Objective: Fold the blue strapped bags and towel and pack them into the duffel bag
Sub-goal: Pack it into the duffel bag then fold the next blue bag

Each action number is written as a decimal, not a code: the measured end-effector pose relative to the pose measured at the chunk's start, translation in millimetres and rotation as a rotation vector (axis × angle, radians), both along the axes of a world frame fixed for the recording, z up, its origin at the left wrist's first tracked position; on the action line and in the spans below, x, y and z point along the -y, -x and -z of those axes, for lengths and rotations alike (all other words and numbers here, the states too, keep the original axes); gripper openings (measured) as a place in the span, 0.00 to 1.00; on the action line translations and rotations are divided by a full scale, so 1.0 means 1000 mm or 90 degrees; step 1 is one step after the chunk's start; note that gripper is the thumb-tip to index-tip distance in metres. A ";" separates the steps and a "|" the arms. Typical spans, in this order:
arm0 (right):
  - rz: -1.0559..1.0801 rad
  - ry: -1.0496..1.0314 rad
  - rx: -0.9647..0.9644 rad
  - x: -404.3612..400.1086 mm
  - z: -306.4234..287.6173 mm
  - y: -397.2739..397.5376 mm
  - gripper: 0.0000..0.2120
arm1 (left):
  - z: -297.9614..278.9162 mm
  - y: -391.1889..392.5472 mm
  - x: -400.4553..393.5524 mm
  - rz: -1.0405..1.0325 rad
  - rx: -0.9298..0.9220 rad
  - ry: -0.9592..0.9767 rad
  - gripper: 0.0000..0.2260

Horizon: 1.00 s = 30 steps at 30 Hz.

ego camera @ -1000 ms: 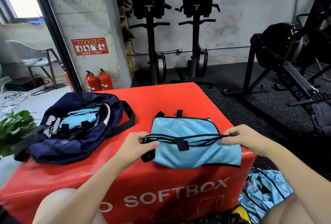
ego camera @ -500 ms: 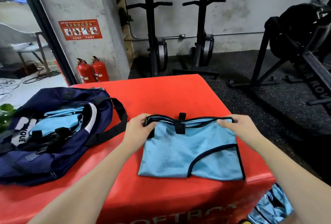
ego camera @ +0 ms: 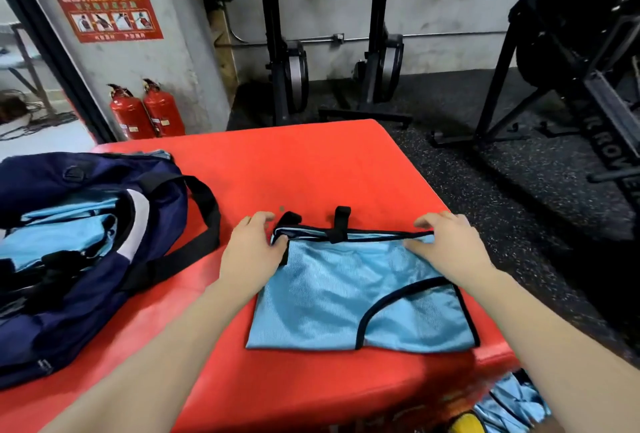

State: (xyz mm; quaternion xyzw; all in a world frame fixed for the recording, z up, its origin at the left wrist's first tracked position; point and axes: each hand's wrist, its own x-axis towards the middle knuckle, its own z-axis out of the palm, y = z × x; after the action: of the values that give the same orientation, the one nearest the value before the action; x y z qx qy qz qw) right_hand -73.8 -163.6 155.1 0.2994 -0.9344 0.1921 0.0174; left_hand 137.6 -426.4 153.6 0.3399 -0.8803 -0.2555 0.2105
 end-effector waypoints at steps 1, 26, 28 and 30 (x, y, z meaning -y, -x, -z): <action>-0.012 0.011 -0.039 0.005 -0.002 -0.004 0.19 | -0.004 -0.003 -0.005 0.005 -0.007 0.029 0.18; -0.334 -0.157 0.039 0.071 0.012 -0.046 0.41 | 0.014 -0.009 -0.017 0.208 0.304 0.131 0.33; -0.331 -0.142 0.038 0.070 0.008 -0.047 0.40 | 0.016 -0.010 -0.015 0.210 0.323 0.138 0.34; -0.329 -0.135 0.037 0.066 0.003 -0.046 0.40 | 0.015 -0.011 -0.018 0.196 0.326 0.173 0.33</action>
State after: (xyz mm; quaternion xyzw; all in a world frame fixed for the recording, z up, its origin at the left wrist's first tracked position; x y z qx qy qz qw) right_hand -28.0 -230.0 152.0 0.5225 -0.8419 0.1001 -0.0902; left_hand 148.4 -408.3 139.0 0.2250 -0.9716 -0.0708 -0.0158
